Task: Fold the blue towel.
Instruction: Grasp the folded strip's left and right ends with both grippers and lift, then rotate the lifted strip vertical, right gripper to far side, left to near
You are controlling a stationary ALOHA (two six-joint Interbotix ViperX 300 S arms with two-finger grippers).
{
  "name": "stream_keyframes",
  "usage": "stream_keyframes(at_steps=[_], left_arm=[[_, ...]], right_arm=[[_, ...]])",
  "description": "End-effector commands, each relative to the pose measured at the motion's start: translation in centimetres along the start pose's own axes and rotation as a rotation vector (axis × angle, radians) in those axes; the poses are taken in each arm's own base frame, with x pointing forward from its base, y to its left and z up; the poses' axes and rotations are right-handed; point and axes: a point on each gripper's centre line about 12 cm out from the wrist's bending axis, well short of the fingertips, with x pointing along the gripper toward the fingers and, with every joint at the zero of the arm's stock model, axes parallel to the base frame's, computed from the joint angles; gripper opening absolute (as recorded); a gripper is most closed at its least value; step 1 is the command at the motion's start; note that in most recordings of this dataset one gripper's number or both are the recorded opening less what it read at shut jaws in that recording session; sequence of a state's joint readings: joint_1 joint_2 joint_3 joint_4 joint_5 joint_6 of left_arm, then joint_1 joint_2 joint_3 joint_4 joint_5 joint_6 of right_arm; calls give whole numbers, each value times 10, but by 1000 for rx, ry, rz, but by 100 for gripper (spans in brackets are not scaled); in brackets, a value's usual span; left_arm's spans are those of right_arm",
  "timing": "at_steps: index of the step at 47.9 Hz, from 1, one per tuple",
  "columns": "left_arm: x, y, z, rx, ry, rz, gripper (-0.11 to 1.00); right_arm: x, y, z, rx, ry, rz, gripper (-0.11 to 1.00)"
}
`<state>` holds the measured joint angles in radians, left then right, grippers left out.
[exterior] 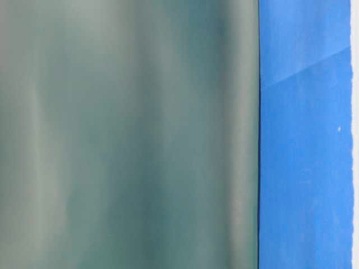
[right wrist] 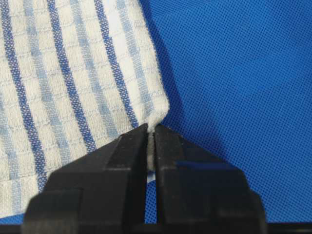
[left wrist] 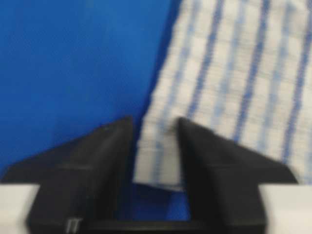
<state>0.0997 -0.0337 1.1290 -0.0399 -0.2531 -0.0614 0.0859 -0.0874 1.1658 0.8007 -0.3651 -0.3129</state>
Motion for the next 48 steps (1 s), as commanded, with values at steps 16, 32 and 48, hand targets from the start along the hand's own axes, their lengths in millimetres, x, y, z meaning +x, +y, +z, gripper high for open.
stream_keyframes(at_steps=[16,32,48], left_arm=[[-9,-15,19,28,28,-32,3],[-69,-26,66,43,-41,-66,3],[-101,-35,76,9,-131,-109,3]], right_arm=[[-15,5,18,30,-73,44,25],[-71,19,56,68,-230,212,25],[-96,21,70,49,-298,276,25]])
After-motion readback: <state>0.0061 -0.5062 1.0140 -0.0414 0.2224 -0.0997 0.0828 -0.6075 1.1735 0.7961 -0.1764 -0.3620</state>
